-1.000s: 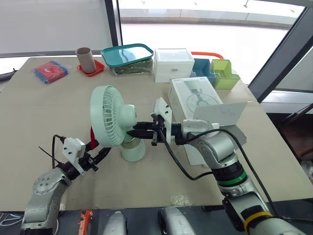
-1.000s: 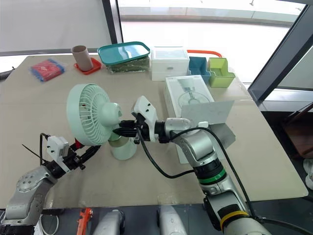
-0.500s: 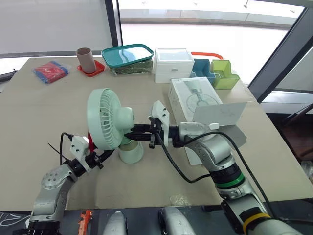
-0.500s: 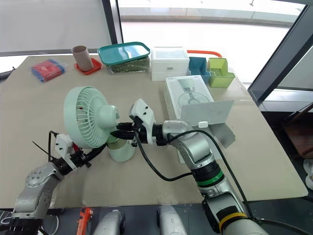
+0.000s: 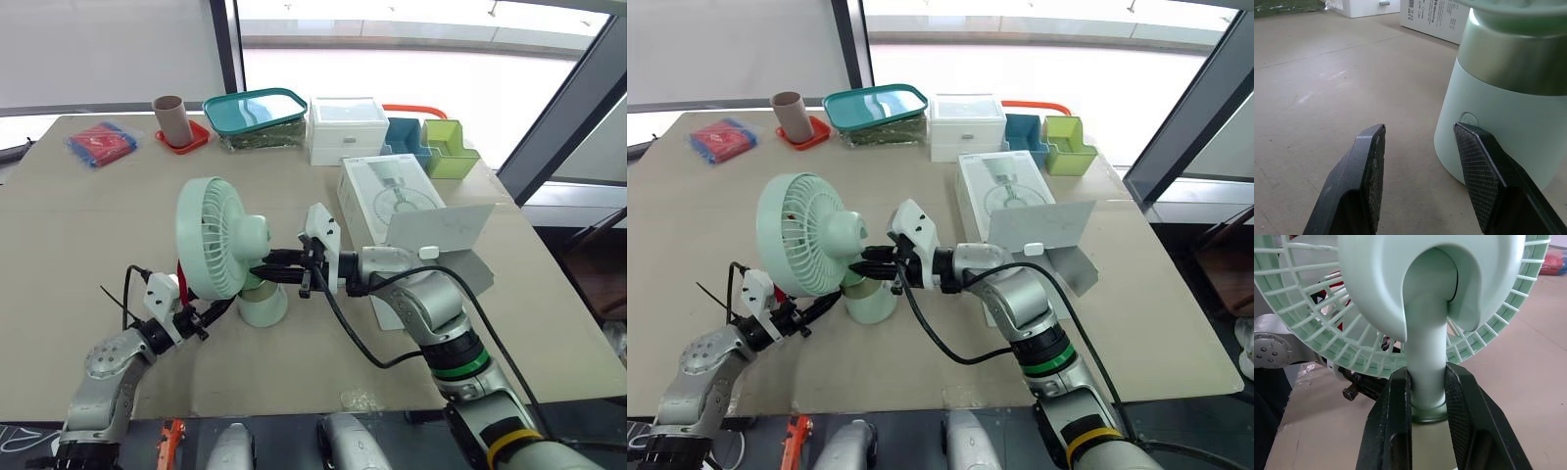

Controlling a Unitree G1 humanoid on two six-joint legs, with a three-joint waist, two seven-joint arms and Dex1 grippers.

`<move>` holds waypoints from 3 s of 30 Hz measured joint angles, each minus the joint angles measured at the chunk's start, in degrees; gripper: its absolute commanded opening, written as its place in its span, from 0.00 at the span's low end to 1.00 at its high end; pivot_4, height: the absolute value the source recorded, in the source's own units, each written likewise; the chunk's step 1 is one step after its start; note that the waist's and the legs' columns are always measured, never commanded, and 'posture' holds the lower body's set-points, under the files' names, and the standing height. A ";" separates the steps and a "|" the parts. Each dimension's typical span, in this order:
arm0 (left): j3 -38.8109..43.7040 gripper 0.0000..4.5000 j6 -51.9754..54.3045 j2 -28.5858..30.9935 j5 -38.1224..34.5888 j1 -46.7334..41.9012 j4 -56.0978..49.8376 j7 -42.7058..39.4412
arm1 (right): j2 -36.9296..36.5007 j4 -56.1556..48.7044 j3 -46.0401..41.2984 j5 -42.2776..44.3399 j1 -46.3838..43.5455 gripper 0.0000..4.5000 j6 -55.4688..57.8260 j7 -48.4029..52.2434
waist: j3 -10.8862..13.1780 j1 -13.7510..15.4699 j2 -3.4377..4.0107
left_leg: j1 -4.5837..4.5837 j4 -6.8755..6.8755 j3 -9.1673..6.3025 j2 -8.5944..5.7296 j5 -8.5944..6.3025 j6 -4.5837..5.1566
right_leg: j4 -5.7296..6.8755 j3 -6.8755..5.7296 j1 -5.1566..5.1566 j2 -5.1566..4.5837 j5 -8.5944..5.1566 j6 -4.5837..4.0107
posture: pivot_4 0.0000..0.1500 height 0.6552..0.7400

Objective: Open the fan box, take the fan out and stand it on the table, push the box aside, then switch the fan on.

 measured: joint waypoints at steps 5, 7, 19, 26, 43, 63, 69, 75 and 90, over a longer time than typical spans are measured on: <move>-0.29 0.48 0.19 0.32 -0.07 -0.29 0.20 -0.71 | -0.29 -0.84 -0.09 0.02 0.65 0.09 -0.03 -0.33 | 0.00 0.02 0.00 | 0.00 0.00 0.00 -0.01 0.00 0.00 | 0.00 0.00 0.01 -0.01 0.00 0.00 | 1.00 1.00; -0.38 0.48 0.29 0.34 -0.07 -0.30 0.20 -0.95 | -0.32 -0.88 -0.09 0.02 0.66 0.09 -0.02 -0.37 | 0.00 0.03 0.00 | 0.00 0.00 0.00 -0.01 0.00 0.00 | 0.00 0.00 0.01 -0.01 0.00 0.00 | 1.00 1.00; -1.62 0.48 0.49 1.35 0.34 -0.63 0.92 -2.87 | -0.43 -1.44 -0.14 0.06 0.80 0.09 0.07 -0.71 | -0.01 0.10 0.01 | 0.00 0.02 -0.01 -0.04 0.00 0.00 | 0.00 0.00 0.04 -0.03 -0.01 0.02 | 1.00 1.00; -1.80 0.48 0.46 1.01 1.18 -2.12 2.06 -2.86 | -0.52 -1.75 -0.15 0.06 0.94 0.09 0.11 -1.00 | -0.01 0.20 0.02 | 0.00 0.10 -0.03 -0.05 0.00 0.00 | 0.00 0.00 0.08 -0.03 -0.01 0.02 | 1.00 1.00; -1.82 0.48 0.55 0.89 1.15 -2.10 2.04 -2.85 | -0.51 -1.83 -0.14 0.09 1.02 0.09 0.11 -1.18 | -0.01 0.20 0.02 | 0.00 0.10 -0.04 -0.06 0.00 0.00 | 0.00 0.00 0.10 -0.03 -0.02 0.02 | 1.00 1.00; -2.11 0.48 0.54 0.70 1.24 -2.46 2.06 -2.85 | -0.82 -1.84 -0.31 0.10 1.02 0.09 -0.03 -0.87 | -0.01 0.21 0.02 | 0.00 0.11 -0.04 -0.06 0.00 0.00 | 0.00 0.00 0.10 -0.03 -0.02 0.03 | 1.00 1.00; -2.11 0.48 0.54 0.73 1.26 -2.46 2.06 -2.85 | -0.78 -1.82 -0.30 0.08 1.02 0.09 -0.06 -0.87 | -0.01 0.21 0.02 | 0.00 0.11 -0.04 -0.06 0.00 0.00 | 0.00 0.00 0.10 -0.03 -0.02 0.03 | 1.00 1.00; -2.11 0.48 0.54 0.77 1.27 -2.45 2.06 -2.85 | -0.72 -1.79 -0.30 0.06 1.01 0.09 -0.09 -0.86 | -0.01 0.21 0.02 | 0.00 0.11 -0.04 -0.06 0.00 0.00 | 0.00 0.00 0.10 -0.03 -0.02 0.03 | 1.00 1.00; -2.06 0.48 0.47 0.84 1.61 -2.40 2.05 -2.85 | -0.68 -1.15 -0.30 -0.04 1.00 0.09 -0.96 -0.30 | -0.01 0.19 0.02 | 0.01 0.11 -0.04 -0.06 0.00 0.00 | 0.00 0.00 0.10 -0.03 -0.02 0.03 | 1.00 1.00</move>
